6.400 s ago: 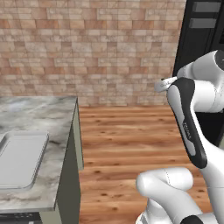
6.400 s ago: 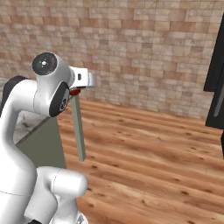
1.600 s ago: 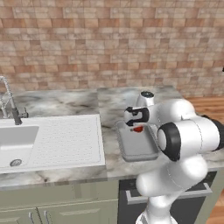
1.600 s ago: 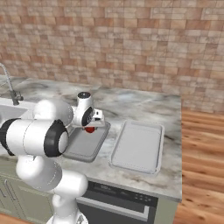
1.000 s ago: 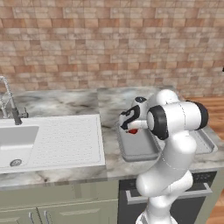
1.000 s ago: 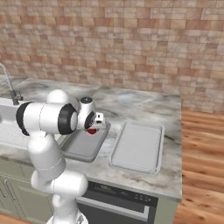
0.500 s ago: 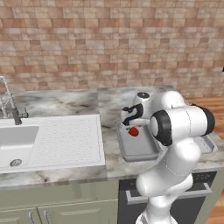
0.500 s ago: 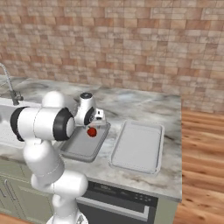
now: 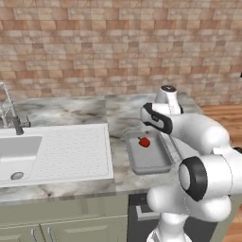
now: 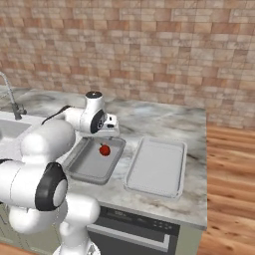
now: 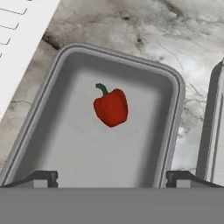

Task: Place one bell pepper and one chicken drumstick in each tupperware on the nearby counter, to pack two identical lunches.

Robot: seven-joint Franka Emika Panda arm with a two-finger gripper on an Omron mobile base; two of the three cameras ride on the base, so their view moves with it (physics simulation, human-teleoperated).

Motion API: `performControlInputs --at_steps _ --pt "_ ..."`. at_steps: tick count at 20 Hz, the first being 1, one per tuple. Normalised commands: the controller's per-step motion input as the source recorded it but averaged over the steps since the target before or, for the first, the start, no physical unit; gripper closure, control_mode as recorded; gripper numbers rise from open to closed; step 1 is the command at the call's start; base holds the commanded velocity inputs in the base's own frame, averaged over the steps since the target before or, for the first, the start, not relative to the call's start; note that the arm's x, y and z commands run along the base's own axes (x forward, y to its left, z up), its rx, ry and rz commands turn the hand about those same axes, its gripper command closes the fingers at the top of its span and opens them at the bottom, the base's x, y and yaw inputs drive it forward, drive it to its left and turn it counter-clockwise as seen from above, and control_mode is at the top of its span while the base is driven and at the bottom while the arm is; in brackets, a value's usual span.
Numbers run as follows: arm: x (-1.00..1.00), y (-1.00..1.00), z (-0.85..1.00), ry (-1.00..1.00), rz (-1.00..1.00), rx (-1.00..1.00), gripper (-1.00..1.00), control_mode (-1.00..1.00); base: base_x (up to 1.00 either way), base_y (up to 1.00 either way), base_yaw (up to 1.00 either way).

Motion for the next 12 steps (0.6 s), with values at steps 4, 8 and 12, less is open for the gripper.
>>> performControlInputs --at_steps 4,8,12 --pt "-1.00 -0.53 0.53 -0.17 0.02 0.00 -1.00 -1.00 0.00 0.00 0.00" --pt "-1.00 -0.11 0.39 -0.27 0.00 0.00 -1.00 -1.00 0.00 0.00 0.00" --pt "-1.00 0.03 0.18 -0.29 0.01 -0.04 -1.00 -1.00 0.00 0.00 0.00"
